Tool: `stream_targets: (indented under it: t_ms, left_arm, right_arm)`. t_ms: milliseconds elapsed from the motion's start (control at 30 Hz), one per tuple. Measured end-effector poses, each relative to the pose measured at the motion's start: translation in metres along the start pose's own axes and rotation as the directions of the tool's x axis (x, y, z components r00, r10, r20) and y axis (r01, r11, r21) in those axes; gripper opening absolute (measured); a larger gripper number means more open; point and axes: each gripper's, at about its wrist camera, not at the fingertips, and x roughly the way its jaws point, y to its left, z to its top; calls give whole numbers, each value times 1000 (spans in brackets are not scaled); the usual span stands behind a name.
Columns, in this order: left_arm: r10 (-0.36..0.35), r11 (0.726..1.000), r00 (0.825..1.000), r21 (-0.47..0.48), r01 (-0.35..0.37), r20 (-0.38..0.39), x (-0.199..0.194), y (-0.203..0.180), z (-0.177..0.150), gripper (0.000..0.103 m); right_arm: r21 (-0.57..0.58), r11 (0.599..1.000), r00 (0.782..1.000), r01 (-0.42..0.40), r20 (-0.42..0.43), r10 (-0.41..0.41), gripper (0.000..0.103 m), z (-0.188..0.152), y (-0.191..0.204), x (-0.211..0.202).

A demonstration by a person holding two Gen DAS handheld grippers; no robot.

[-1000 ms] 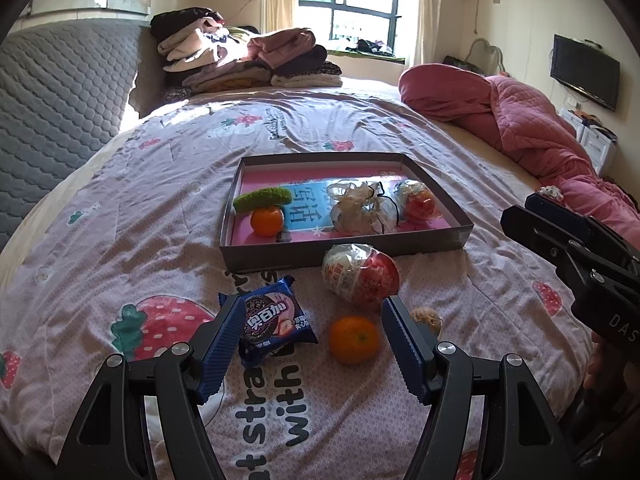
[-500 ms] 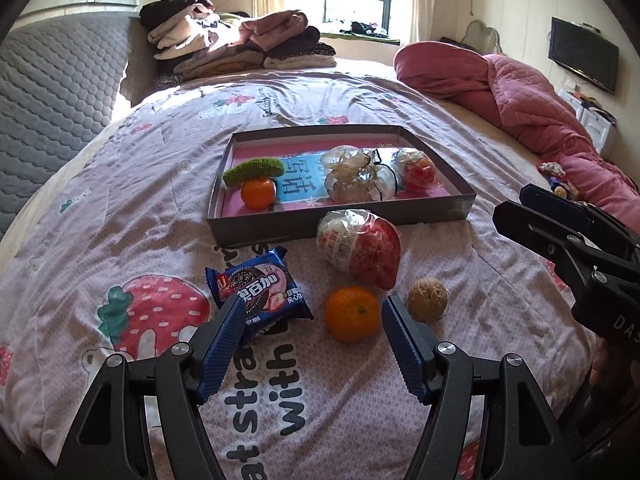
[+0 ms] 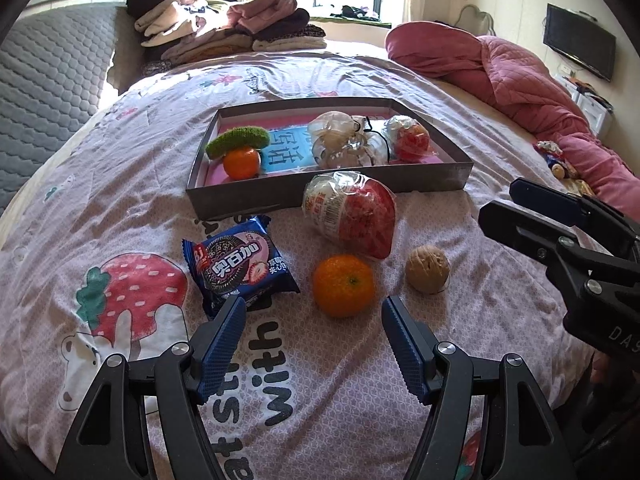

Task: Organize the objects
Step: 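Withdraw both open grippers back toward the remaining items beside the tray, then move left gripper toward the orange while right gripper approaches the walnut-like ball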

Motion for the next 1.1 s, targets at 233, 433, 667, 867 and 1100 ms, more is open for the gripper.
stream_targets:
  t_ms: [233,433,667,867,1100]
  left_arm:
    - [-5,1000,1000,24,5,-12,6,-4,-4,72]
    - [-9,999,1000,43,10,-17,11,-8,-7,72]
    - [-21,999,1000,48,21,-9,17,-9,-7,72]
    - [-24,999,1000,43,23,13,21,-10,-5,72]
    - [-23,999,999,41,22,25,28,-9,-1,72]
  right_arm:
    - [-6,1000,998,-16,-56,16,54,-5,1,12]
    - [-10,1000,995,-30,-98,29,54,-11,3,22]
    - [-9,999,993,-39,-109,38,54,-14,4,26]
    - [10,999,992,-44,-116,45,54,-14,1,29]
    - [19,999,990,-49,-130,51,54,-14,0,35]
